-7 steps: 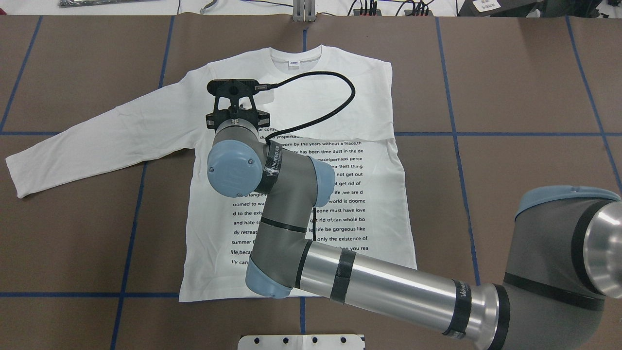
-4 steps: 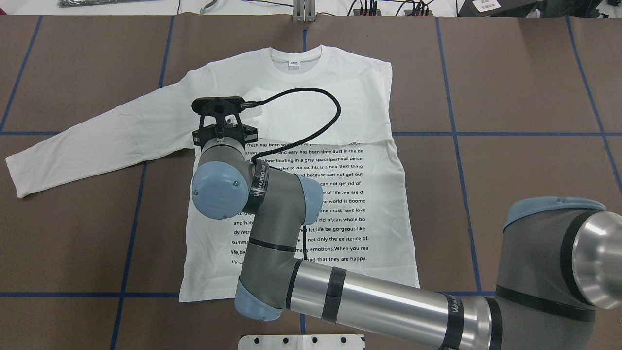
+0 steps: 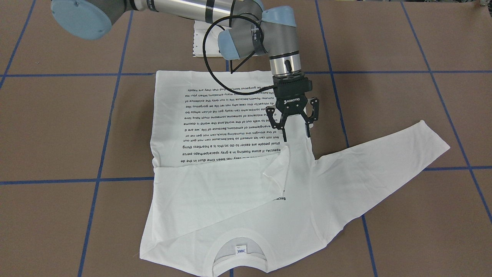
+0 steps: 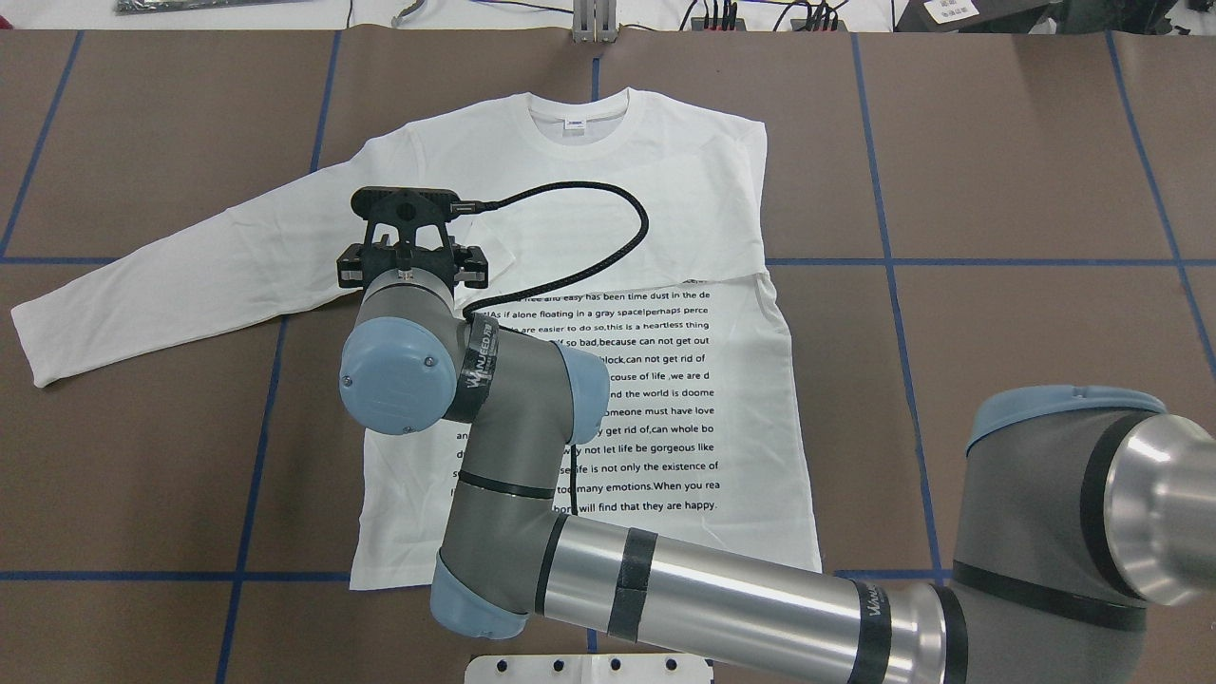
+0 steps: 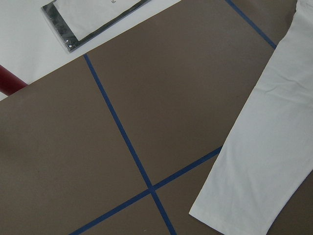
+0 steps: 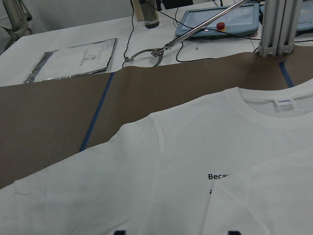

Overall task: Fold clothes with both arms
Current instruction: 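Lift the sleeve with the right gripper and carry it across the shirt, then lay the sleeve on the shirt, open the right gripper and withdraw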

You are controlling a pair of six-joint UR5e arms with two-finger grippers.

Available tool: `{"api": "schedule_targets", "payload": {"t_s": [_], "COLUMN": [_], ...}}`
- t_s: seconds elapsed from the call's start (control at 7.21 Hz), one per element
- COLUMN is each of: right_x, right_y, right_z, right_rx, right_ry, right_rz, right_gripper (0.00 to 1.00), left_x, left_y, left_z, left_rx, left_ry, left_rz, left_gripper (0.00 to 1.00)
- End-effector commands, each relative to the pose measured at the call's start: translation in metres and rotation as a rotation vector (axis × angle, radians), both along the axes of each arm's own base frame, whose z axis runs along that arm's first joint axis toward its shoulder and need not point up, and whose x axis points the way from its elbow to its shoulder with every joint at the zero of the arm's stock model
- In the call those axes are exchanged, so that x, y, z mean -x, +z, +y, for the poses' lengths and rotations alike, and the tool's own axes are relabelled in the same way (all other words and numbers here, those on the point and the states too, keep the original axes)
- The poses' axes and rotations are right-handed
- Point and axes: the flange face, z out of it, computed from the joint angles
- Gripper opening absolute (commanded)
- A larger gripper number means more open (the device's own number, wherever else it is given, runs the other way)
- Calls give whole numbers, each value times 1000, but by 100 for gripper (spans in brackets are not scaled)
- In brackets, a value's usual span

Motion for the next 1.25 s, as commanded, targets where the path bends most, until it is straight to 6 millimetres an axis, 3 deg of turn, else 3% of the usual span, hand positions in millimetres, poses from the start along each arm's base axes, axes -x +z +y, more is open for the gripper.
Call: {"api": "schedule_targets", "payload": {"t_s": [0.0,0.14,0.28,0.42,0.56,0.69,0.97,1.11], "right_x": [-27,-54,-77,-118,-168,-230,-343,-394], "right_y": [9,21,36,38,52,82,146,176], "right_z": [-50,-88,-116,-136,-139,-144,-163,-161], "right_rx": [138,227,317,392,374,349,352,329], "right_ry": [-44,-73,-111,-150,-213,-282,-377,-409], "right_rz": [19,51,75,92,66,54,38,49], "right_gripper": [100,100,100,100,100,100,100,100], "left_x": [-1,-2,-7,-32,-56,-72,-94,-111], "left_y": [-18,-43,-45,-45,-47,-42,-8,12], "left_z": [-5,-2,-2,-5,-8,-11,-11,-12], "left_rx": [35,-9,-51,-39,28,28,111,126], "left_ry": [-63,-105,-107,-65,-79,-83,-88,-73], "left_rz": [46,82,99,110,149,124,107,121], "left_gripper": [100,100,100,100,100,100,100,100]}}
